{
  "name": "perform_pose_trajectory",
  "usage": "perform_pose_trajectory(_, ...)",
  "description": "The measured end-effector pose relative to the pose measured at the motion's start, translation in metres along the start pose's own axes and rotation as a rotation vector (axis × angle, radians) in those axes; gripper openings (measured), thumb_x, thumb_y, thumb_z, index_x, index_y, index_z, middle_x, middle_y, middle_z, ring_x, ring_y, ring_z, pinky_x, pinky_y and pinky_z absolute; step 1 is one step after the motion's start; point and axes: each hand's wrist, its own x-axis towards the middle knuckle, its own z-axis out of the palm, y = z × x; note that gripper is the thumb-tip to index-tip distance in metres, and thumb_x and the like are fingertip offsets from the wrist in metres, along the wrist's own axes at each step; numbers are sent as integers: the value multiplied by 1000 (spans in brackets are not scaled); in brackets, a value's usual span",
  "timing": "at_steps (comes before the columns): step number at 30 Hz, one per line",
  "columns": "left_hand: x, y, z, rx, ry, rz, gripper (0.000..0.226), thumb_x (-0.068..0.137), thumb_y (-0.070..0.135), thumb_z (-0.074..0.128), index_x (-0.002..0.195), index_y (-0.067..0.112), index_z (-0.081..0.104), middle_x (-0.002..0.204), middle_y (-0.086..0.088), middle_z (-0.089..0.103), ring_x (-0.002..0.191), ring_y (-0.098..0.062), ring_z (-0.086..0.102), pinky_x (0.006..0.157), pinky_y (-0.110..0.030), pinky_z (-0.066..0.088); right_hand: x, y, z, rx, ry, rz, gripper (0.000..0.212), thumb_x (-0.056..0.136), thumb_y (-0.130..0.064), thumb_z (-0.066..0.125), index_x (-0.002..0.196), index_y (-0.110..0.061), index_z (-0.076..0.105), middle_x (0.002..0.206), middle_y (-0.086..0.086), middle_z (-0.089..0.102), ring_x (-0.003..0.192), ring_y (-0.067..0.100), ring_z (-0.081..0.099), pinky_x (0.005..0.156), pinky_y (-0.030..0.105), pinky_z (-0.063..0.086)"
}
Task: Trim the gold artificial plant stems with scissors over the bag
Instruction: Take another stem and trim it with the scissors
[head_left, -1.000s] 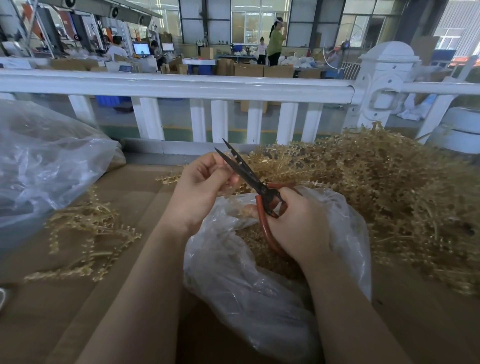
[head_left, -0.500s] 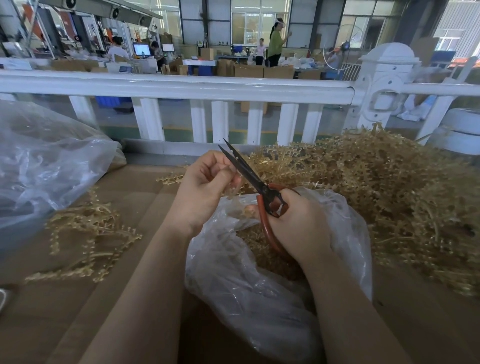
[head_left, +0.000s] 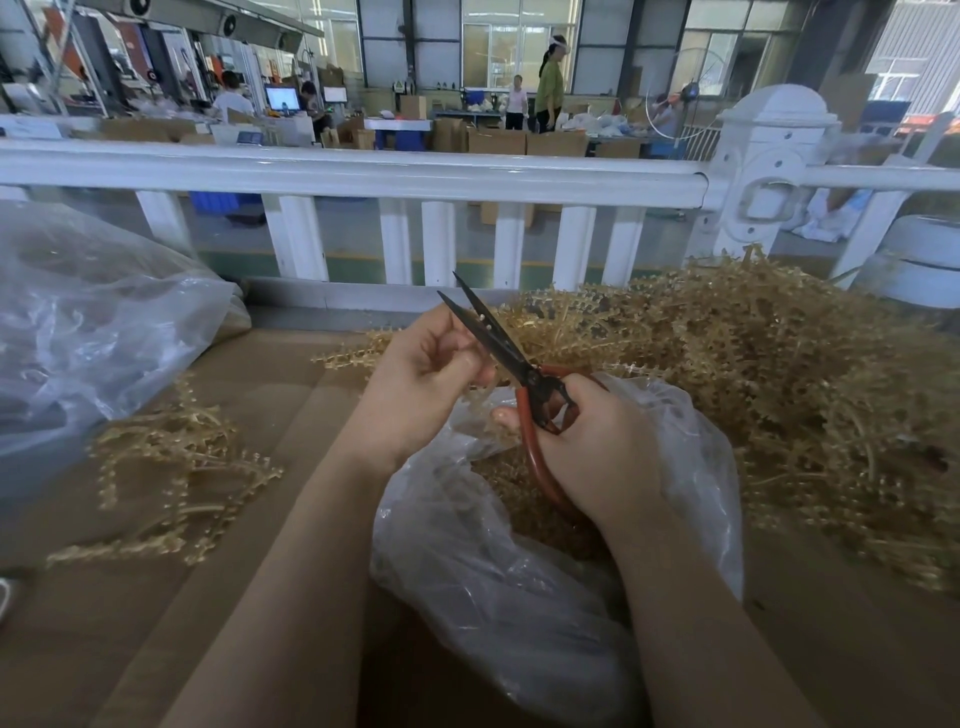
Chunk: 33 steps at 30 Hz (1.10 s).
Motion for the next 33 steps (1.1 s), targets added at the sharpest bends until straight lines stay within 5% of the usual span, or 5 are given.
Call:
perform_pose_trajectory(6, -1, 2, 3, -82, 17, -19, 18, 96, 14, 48, 99, 4, 63, 71, 1, 60, 68, -12, 56, 74, -24, 48, 0, -4, -3, 29, -15, 15, 37, 75, -74, 64, 70, -41, 47, 58, -22, 49, 58, -5, 52, 52, 10, 39)
perform_pose_trajectory(11, -2, 0, 0, 18, 0, 5, 18, 99, 0, 46, 102, 5, 63, 67, 0, 59, 67, -13, 58, 70, -18, 48, 0, -3, -3, 6, -23, 9, 47, 75, -78, 61, 71, -31, 58, 61, -20, 53, 59, -5, 52, 53, 12, 42)
perform_pose_trajectory(16, -2, -1, 2, 125, -18, 11, 25, 96, -3, 48, 106, 14, 64, 70, 6, 64, 76, -24, 65, 83, -44, 53, 0, -2, -4, 15, -45, 32, 42, 75, -74, 67, 77, -32, 62, 63, -20, 54, 63, -5, 53, 55, 9, 40)
perform_pose_trajectory(21, -2, 1, 3, 130, -29, 23, 27, 97, -4, 47, 104, 15, 64, 70, 8, 64, 74, -16, 63, 80, -38, 53, 1, -5, -6, 59, -62, 46, 50, 73, -78, 62, 78, -28, 66, 65, -17, 58, 63, 0, 57, 58, 17, 46)
perform_pose_trajectory(33, -2, 3, 2, 124, -33, 20, 28, 98, -7, 45, 107, 13, 63, 70, 6, 63, 74, -17, 63, 82, -38, 53, 2, -7, -7, 75, -70, 58, 44, 73, -73, 67, 78, -29, 68, 64, -23, 57, 71, -4, 60, 60, 8, 43)
